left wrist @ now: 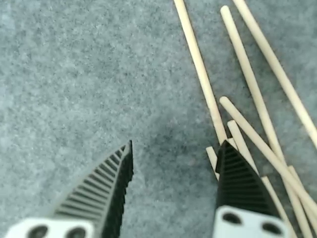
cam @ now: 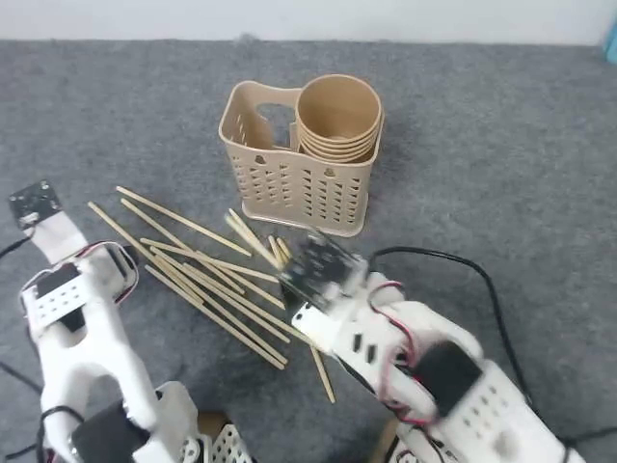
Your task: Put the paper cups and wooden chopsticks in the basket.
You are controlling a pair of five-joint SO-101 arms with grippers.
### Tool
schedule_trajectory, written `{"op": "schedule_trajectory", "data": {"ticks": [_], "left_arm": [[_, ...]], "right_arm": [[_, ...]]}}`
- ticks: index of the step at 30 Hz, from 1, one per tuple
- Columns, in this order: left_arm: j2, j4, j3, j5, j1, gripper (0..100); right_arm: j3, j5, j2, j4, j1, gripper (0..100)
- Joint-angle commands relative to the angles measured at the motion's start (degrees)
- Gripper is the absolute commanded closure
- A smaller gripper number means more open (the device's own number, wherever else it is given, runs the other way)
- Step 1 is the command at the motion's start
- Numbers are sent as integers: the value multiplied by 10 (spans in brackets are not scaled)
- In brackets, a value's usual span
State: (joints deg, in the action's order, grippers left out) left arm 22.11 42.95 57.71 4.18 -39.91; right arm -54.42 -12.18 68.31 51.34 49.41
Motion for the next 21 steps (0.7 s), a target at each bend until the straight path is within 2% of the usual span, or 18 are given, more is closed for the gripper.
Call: {"op": "schedule_trajectory", "data": {"ticks": [1,9,14,18,21], "left_arm": [[3,-2,-26,6,-2,739],[3,-2,-25,6,-2,739],[3,-2,-25,6,-2,739],[3,-2,-25,6,-2,739],[3,-2,-25,6,-2,739]], "right_arm": [[36,-2,63,-125,-38,991],[36,135,28,-448,-73,991],[58,138,-102,-666,-74,991],[164,141,-250,-738,-98,991],[278,141,-376,-737,-121,991]]}}
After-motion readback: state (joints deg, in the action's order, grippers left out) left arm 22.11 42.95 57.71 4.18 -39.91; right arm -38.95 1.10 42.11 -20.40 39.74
